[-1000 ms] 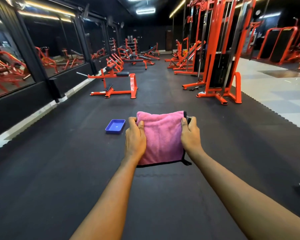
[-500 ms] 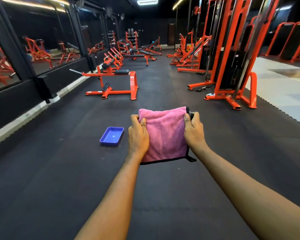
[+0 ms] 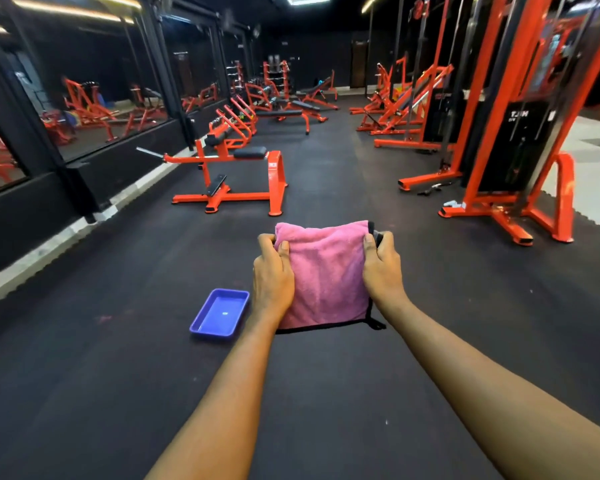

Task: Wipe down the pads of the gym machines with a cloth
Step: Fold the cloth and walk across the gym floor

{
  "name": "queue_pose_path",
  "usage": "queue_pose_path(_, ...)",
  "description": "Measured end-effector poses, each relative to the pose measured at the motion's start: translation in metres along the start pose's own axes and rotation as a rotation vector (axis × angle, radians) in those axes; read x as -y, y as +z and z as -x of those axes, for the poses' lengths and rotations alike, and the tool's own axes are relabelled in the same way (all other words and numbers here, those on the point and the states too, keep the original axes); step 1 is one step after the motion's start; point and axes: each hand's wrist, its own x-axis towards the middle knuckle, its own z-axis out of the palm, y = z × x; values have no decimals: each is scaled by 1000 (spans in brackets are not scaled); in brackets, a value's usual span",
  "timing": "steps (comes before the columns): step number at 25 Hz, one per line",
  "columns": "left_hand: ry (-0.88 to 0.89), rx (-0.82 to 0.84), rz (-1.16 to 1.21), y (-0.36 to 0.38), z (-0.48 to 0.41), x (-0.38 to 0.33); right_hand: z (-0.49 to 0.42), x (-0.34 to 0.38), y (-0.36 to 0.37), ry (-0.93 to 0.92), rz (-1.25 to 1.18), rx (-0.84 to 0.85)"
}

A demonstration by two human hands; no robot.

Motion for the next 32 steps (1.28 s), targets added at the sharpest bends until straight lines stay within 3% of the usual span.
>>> queue_pose_path(6,-18,-48,27,62,-155,26,-167,-18,71,-7,14,51)
queue_pose_path(20,-46,-108,-20,146,-558,170,-529,-61,336,-25,9,106)
queue_pose_path(25,-128,-226,-102,150,-645,229,-619,-88,438,-53,-29,265)
queue_pose_path(32,-357,-515,-252,128,-715,289,-697,-93,584,-99,-79,656)
